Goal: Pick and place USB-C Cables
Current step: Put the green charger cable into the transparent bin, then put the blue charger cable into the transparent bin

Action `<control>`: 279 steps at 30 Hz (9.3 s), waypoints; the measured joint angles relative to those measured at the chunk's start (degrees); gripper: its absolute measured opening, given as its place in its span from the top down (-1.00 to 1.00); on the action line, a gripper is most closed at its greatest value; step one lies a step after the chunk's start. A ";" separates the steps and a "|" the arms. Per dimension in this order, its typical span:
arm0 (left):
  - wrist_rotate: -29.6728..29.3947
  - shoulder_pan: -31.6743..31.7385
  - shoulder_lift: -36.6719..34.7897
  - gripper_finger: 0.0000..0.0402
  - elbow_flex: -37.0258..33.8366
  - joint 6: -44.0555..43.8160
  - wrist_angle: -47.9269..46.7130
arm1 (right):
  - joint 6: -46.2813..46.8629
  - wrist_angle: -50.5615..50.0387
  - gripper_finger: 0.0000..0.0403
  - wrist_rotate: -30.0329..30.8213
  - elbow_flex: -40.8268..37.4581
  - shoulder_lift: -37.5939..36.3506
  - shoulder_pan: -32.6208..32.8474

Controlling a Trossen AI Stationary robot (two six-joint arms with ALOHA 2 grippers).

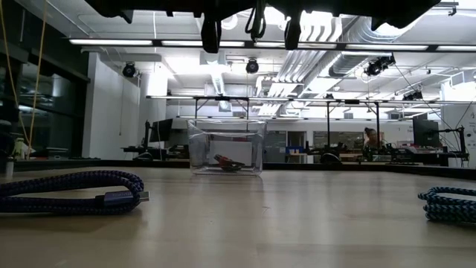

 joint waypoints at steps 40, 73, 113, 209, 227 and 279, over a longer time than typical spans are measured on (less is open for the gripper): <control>-5.45 2.93 -53.77 0.07 -12.50 8.17 -31.25 | -12.09 -31.50 0.97 6.84 -0.07 -25.10 -1.61; -5.64 3.14 -52.89 0.07 -12.50 11.18 -28.84 | -18.53 -58.77 0.98 2.76 41.60 7.87 -14.76; -5.60 3.14 -52.92 0.07 -12.48 11.21 -28.79 | 11.10 -80.64 0.92 2.14 62.38 45.55 -24.02; -6.08 3.13 -52.89 0.07 -12.44 11.18 -28.88 | -24.85 -41.02 -0.21 2.03 9.72 -18.37 -3.77; -6.06 3.12 -52.89 0.07 -12.44 11.21 -28.88 | -26.04 -40.59 -0.21 2.03 9.46 -18.36 -3.30; -5.99 3.13 -52.89 0.07 -12.46 11.23 -28.86 | 39.43 -90.97 -0.21 -15.54 33.27 7.92 28.09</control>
